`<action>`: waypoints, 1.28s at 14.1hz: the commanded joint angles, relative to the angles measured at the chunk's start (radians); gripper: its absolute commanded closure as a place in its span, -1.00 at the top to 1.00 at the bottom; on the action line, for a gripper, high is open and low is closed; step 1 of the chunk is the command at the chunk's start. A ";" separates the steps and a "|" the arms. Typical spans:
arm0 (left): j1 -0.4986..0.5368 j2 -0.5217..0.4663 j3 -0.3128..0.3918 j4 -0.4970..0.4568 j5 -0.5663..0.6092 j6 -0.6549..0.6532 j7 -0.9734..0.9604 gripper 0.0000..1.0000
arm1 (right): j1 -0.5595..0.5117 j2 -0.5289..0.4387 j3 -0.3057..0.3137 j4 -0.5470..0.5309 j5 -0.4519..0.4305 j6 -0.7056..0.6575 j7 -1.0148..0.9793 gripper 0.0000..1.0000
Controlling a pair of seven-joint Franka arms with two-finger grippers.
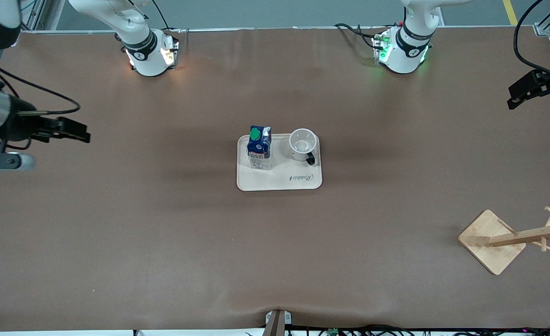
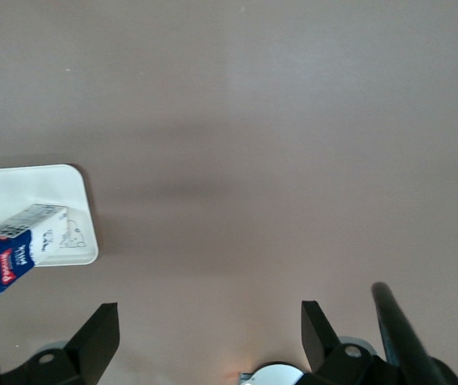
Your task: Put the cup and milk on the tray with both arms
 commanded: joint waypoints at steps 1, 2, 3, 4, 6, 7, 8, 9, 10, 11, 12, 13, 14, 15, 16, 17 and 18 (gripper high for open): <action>-0.004 -0.007 0.003 -0.007 -0.014 0.007 0.015 1.00 | -0.034 -0.120 0.016 -0.171 -0.014 0.058 -0.036 1.00; -0.002 -0.008 0.003 -0.008 -0.014 0.009 0.016 1.00 | -0.032 -0.199 0.016 -0.294 -0.020 0.129 -0.056 1.00; -0.002 -0.007 0.003 -0.007 -0.014 0.007 0.016 1.00 | -0.023 -0.287 0.022 -0.421 -0.049 0.204 -0.079 1.00; -0.002 -0.005 0.003 -0.008 -0.014 0.009 0.016 1.00 | -0.011 -0.363 0.027 -0.536 -0.083 0.274 -0.083 1.00; -0.002 -0.005 0.003 -0.011 -0.014 0.007 0.015 1.00 | -0.008 -0.405 0.027 -0.599 -0.092 0.290 -0.084 1.00; -0.002 -0.005 0.003 -0.014 -0.014 0.007 0.010 1.00 | -0.014 -0.407 0.025 -0.602 -0.092 0.252 -0.082 1.00; -0.002 -0.005 0.003 -0.016 -0.014 0.007 0.009 1.00 | -0.020 -0.406 0.022 -0.603 -0.088 0.234 -0.080 1.00; -0.002 -0.007 0.003 -0.017 -0.014 0.007 0.007 1.00 | -0.018 -0.406 0.021 -0.599 -0.088 0.237 -0.082 1.00; -0.004 -0.007 0.003 -0.020 -0.014 0.007 0.004 1.00 | -0.018 -0.402 0.022 -0.577 -0.089 0.237 -0.084 1.00; -0.004 -0.007 0.001 -0.019 -0.015 0.007 0.003 1.00 | -0.021 -0.396 0.021 -0.544 -0.091 0.234 -0.080 1.00; -0.009 -0.005 0.001 -0.019 -0.015 0.007 0.003 1.00 | -0.024 -0.387 0.019 -0.511 -0.091 0.232 -0.080 1.00; -0.013 -0.005 -0.008 -0.020 -0.017 0.007 -0.002 1.00 | -0.031 -0.376 0.019 -0.484 -0.091 0.232 -0.084 1.00; -0.012 -0.004 -0.009 -0.023 -0.029 0.007 -0.002 1.00 | -0.034 -0.370 0.019 -0.462 -0.092 0.234 -0.084 1.00; -0.007 0.001 -0.009 -0.025 -0.066 0.009 -0.003 1.00 | -0.035 -0.355 0.019 -0.448 -0.094 0.232 -0.084 1.00; -0.007 0.001 -0.008 -0.026 -0.081 0.009 -0.011 1.00 | -0.038 -0.346 0.019 -0.442 -0.094 0.232 -0.084 1.00; -0.009 -0.002 -0.009 -0.027 -0.081 0.009 -0.028 1.00 | -0.049 -0.346 0.019 -0.441 -0.089 0.232 -0.085 1.00; -0.012 -0.005 -0.011 -0.028 -0.081 0.007 -0.049 1.00 | -0.064 -0.344 0.024 -0.435 -0.082 0.232 -0.084 1.00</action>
